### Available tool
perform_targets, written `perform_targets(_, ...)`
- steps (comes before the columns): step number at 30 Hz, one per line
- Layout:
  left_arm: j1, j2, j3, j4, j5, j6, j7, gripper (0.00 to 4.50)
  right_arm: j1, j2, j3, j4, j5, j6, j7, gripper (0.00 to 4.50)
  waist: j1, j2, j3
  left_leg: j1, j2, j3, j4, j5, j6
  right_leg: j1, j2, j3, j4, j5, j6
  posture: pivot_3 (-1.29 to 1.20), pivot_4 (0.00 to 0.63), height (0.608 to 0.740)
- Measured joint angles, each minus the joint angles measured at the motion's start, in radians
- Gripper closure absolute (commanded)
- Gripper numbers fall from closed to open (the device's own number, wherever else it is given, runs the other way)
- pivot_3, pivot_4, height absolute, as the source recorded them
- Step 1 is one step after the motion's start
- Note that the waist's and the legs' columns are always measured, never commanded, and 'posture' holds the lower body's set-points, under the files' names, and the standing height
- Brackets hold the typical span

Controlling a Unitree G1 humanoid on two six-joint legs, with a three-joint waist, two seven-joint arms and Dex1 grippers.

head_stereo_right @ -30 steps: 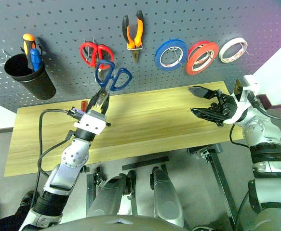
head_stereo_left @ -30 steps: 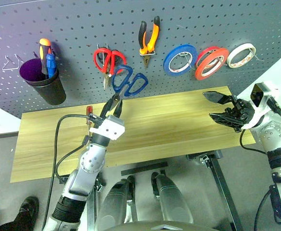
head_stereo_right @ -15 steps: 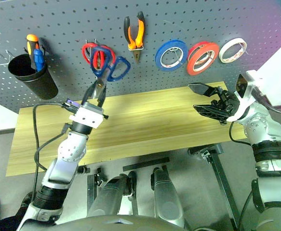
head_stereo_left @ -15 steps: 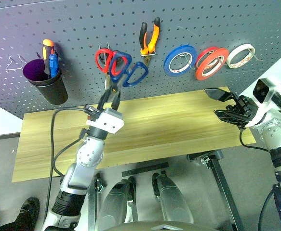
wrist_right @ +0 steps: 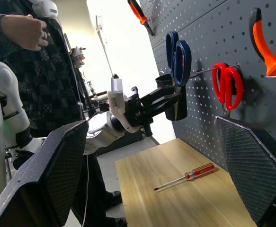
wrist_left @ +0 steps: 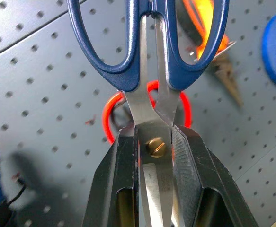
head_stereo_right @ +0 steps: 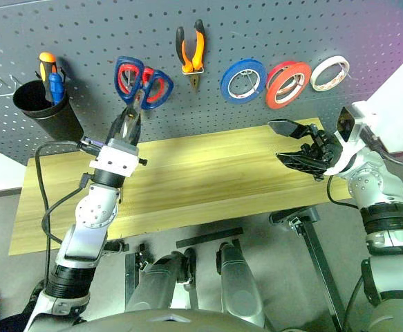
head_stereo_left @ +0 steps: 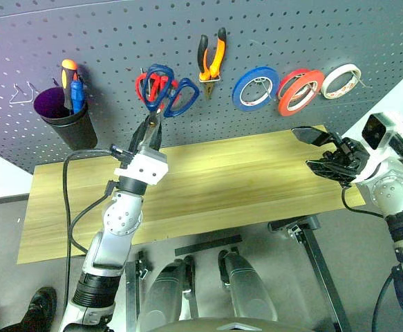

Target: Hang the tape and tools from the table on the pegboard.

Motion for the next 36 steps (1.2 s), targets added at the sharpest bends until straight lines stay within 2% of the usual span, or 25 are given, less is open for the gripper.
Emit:
perform_targets(10, 0.042, -0.030, 0.038, -0.001, -0.022, 0.057, 0.013, 3.82, -0.013, 0.000, 0.023, 0.031, -0.010, -0.013, 0.000, 0.00, 0.000, -0.001, -0.005, 0.002, 0.000, 0.003, 0.000, 0.000, 0.000, 0.001, -0.003, -0.001, 0.002, 0.000, 0.000, -0.22, 0.217, 0.729)
perform_targets(36, -0.059, -0.067, 0.040, 0.133, -0.211, 0.148, -0.082, 3.82, -0.027, 0.001, 0.037, 0.036, -0.022, -0.035, 0.000, 0.00, 0.000, -0.001, -0.005, 0.002, 0.000, 0.004, 0.001, -0.001, 0.001, 0.000, -0.003, -0.002, 0.002, 0.000, 0.000, -0.24, 0.222, 0.729)
